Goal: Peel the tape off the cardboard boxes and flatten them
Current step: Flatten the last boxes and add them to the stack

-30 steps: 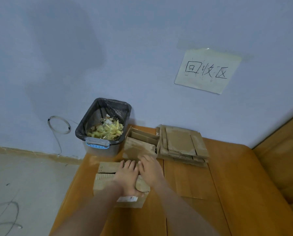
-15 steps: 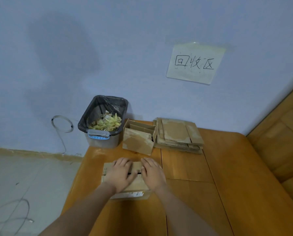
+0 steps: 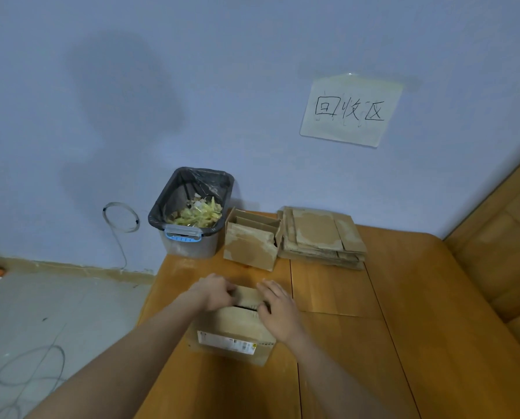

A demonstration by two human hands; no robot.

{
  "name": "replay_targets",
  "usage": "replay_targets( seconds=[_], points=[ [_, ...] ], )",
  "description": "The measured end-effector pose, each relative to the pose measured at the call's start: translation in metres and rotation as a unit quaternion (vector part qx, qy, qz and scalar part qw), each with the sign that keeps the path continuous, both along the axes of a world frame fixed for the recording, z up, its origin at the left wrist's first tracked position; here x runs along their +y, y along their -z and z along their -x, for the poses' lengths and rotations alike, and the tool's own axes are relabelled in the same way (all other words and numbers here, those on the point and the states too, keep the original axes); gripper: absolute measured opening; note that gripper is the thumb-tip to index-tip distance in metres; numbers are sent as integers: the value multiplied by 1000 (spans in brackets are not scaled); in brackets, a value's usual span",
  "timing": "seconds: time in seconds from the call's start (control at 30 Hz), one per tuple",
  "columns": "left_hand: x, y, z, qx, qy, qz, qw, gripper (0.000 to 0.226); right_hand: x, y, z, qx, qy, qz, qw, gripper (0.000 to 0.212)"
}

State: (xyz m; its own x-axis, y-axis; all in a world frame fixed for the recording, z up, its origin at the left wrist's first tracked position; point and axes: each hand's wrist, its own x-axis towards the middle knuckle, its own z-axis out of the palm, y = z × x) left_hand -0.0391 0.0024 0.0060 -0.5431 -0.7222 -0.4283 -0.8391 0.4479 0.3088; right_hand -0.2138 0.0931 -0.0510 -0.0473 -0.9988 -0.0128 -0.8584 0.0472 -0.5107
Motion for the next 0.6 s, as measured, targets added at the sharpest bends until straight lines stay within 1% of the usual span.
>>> replay_targets(
  seconds=[0.07, 0.13, 0.2, 0.3, 0.37, 0.43, 0.53, 0.6],
  points=[
    [-6, -5, -1, -2, 14, -64, 998, 61, 4, -4, -2, -16, -7, 13, 1000, 51],
    [-10, -4, -5, -8, 21, -121, 992, 80, 8, -7, -3, -33, -20, 29, 999, 51],
    [-10, 0, -12, -36, 45, -137, 989, 101, 14, -9, -5, -51, -42, 38, 997, 54],
    [-1, 12, -18, -62, 84, -105, 989, 125, 26, -7, -10, -38, -72, 54, 995, 54],
    [11, 24, -20, -58, 100, -51, 992, 135, 35, -2, -14, -1, -77, 78, 994, 49],
    [22, 35, -24, -45, 104, 1, 994, 138, 44, 3, -19, 40, -68, 98, 992, 46],
    [29, 39, -29, -29, 101, 54, 993, 136, 56, 11, -26, 114, -51, 129, 984, 40],
    [30, 36, -30, -26, 102, 85, 991, 135, 61, 15, -31, 141, -43, 124, 981, 43]
  ],
)
